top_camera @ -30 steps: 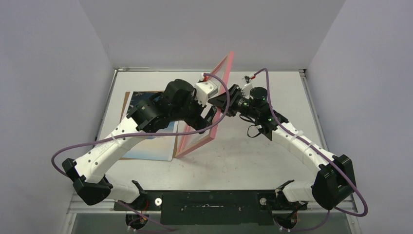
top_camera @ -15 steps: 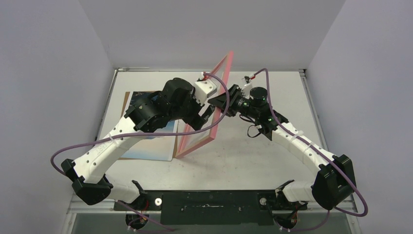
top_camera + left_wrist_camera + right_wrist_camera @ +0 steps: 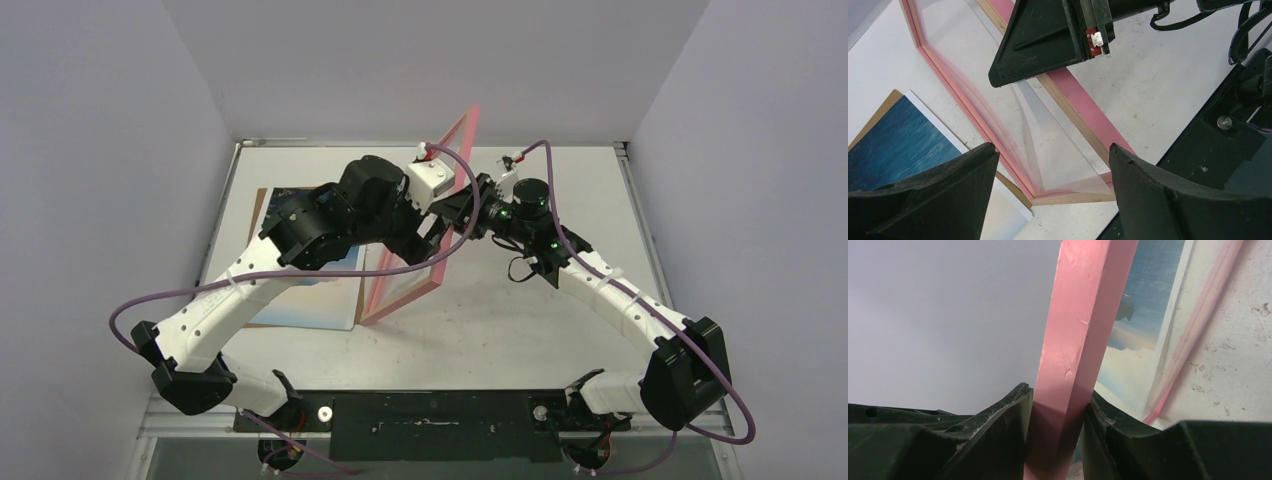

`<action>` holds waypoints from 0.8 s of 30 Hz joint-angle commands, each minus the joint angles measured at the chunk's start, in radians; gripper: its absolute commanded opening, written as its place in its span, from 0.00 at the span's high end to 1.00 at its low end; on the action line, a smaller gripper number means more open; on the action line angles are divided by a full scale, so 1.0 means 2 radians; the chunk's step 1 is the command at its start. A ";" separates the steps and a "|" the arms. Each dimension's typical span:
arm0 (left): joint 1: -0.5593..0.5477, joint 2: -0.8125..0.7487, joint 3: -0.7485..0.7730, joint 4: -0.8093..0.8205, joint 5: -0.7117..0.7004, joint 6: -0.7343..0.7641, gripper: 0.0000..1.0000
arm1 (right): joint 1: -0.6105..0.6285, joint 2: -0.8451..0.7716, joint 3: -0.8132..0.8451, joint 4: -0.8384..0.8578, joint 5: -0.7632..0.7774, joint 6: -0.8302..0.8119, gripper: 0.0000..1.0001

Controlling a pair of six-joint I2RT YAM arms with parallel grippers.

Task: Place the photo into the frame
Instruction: Pick up the photo frame item at the center of the board.

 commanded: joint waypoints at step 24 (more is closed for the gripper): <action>-0.002 -0.011 -0.023 0.021 -0.012 0.009 0.17 | -0.004 -0.014 0.011 0.055 -0.013 -0.024 0.64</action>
